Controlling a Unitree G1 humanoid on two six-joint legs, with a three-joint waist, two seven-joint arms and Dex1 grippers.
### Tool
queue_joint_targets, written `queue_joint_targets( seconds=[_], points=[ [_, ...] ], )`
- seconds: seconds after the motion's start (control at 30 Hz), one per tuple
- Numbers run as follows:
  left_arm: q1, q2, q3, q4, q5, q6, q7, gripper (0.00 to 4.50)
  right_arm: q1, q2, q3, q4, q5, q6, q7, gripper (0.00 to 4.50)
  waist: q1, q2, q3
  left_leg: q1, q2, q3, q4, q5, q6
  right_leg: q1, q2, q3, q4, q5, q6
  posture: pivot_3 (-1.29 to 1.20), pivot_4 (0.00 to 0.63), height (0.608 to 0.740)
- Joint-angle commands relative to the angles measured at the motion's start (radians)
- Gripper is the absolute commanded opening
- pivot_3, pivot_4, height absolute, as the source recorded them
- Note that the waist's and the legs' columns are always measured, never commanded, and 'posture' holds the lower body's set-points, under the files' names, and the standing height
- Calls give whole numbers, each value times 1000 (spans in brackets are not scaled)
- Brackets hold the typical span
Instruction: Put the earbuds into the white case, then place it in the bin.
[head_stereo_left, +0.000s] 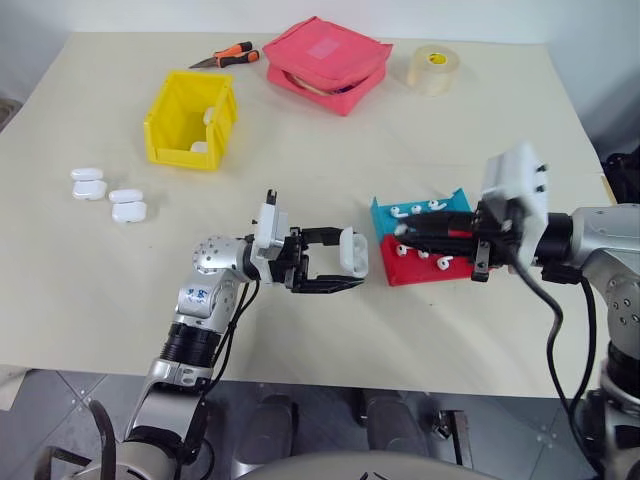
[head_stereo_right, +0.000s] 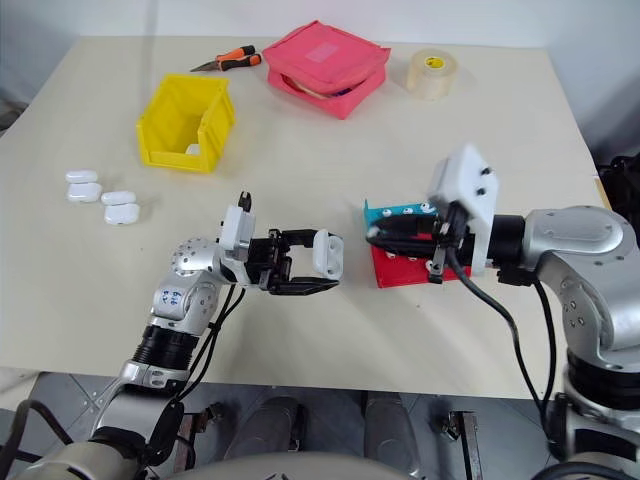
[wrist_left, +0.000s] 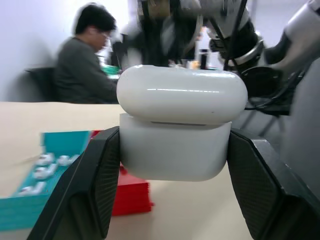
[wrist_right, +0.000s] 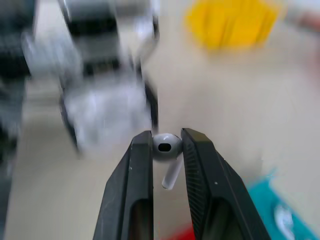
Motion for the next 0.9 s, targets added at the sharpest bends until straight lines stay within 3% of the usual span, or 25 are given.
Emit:
queue_joint_targets(
  seconds=[0.03,0.27,0.9],
  points=[
    [-33,-12,-11,34,-26,-3,-69,2799,-19,60,-54,-73,156,31,-119,458,0,0,0,0,0,0,0,0,0,0,0,0,0,0,0,0,150,740],
    [-94,-38,-6,115,-21,-16,-135,2799,46,87,-2,-122,262,-6,-256,458,3,0,0,0,0,-1,0,0,1,0,-3,-1,0,0,0,0,150,740],
    [-105,-58,31,60,-89,31,-158,2799,182,76,176,-53,167,-253,-280,458,0,0,0,0,-1,-1,0,0,2,1,-2,-1,0,0,0,0,150,740]
  ],
)
